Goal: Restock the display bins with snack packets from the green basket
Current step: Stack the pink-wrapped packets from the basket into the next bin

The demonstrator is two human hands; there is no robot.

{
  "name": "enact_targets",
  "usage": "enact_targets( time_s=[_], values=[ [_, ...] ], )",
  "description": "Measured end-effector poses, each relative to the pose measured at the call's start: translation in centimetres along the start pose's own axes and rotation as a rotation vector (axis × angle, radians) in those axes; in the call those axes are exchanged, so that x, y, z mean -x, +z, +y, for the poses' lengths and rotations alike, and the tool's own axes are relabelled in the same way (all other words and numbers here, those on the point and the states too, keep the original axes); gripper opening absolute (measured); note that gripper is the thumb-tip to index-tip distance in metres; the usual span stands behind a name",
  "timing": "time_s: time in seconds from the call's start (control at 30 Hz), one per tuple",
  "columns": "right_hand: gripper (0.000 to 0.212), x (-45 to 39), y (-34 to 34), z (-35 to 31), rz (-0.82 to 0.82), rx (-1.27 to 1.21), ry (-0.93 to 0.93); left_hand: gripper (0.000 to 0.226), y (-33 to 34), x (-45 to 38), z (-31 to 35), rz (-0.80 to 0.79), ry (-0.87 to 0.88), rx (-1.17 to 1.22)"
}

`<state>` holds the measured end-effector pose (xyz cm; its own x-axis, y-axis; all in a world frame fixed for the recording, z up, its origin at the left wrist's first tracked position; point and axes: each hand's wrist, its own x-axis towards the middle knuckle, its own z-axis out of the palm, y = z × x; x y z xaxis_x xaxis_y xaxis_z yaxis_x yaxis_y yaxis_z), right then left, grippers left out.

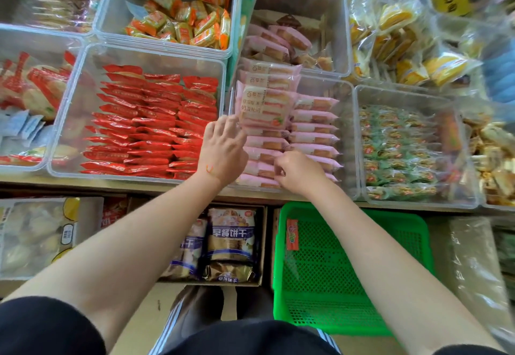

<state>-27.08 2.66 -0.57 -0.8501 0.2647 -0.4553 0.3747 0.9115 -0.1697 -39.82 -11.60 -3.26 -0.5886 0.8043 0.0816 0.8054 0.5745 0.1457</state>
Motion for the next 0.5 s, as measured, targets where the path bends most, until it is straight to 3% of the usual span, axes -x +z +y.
enact_targets(
  time_s=[0.07,0.17,0.33,0.5],
  values=[
    [0.014,0.8,-0.2,0.9,-0.038,0.155,0.023,0.023,-0.9,0.9,0.2,-0.139,0.140,-0.170],
    [0.010,0.8,-0.1,1.1,-0.103,0.214,0.037,0.023,-2.6,0.6,1.5,-0.403,0.227,-0.381],
    [0.011,0.1,-0.6,0.3,-0.125,0.331,-0.021,0.028,-3.8,-1.7,4.1,-0.675,0.232,-0.559],
    [0.018,-0.1,-0.4,0.1,-0.165,0.345,0.012,0.028,-3.6,-1.5,5.2,-0.757,0.253,-0.570]
  ],
)
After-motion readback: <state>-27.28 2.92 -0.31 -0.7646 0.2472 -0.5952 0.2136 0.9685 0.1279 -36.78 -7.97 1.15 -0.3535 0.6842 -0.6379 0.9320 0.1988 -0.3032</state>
